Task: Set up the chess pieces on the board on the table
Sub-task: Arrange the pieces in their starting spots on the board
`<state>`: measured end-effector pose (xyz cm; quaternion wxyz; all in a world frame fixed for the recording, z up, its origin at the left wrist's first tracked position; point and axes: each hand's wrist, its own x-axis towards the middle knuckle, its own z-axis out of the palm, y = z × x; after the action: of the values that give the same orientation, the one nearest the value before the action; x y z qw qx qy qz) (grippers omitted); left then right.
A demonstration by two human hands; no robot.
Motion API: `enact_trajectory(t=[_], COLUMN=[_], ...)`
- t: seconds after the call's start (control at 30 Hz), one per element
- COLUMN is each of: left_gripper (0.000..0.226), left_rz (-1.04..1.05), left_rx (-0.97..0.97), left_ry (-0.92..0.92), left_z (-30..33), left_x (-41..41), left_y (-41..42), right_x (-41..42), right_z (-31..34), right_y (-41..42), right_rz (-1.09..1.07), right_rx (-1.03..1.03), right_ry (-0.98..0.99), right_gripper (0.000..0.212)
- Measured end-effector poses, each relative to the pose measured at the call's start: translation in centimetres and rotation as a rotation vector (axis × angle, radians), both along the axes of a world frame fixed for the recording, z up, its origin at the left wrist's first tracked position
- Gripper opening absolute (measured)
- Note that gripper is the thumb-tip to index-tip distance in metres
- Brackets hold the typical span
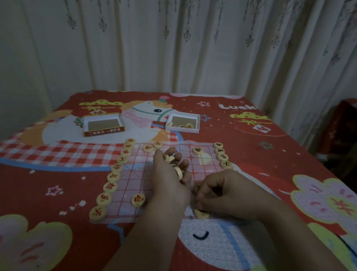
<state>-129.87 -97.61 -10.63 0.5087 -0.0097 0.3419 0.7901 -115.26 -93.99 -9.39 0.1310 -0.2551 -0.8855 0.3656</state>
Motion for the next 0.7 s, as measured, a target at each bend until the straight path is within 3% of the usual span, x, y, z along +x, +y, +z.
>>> enact_trajectory(t=[0.13,0.23,0.43,0.53,0.7], left_gripper=[0.037,0.038,0.039,0.038,0.034], left_rz=[-0.005,-0.007,-0.012,-0.017,-0.032], left_rx=[0.006,0.015,0.011,-0.004,-0.011], left_ry=[0.001,0.001,-0.006,-0.009,-0.006], left_z=[0.03,-0.14,-0.18,-0.15,0.23], left_x=[-0.01,-0.04,-0.05,0.06,0.23], left_y=[0.04,0.06,0.0,-0.09,-0.07], right_x=[0.47,0.73,0.72,0.37,0.09], right_z=[-0.08,0.02,0.16,0.08,-0.41], right_y=[0.6,0.87,0.88,0.69,0.53], right_rz=[-0.115,-0.164,-0.138,-0.117,-0.228], right_rx=[0.036,0.113,0.03,0.086,0.186], right_ry=[0.126,0.084,-0.015,-0.02,0.281], right_gripper=[0.015,0.022,0.031,0.032,0.021])
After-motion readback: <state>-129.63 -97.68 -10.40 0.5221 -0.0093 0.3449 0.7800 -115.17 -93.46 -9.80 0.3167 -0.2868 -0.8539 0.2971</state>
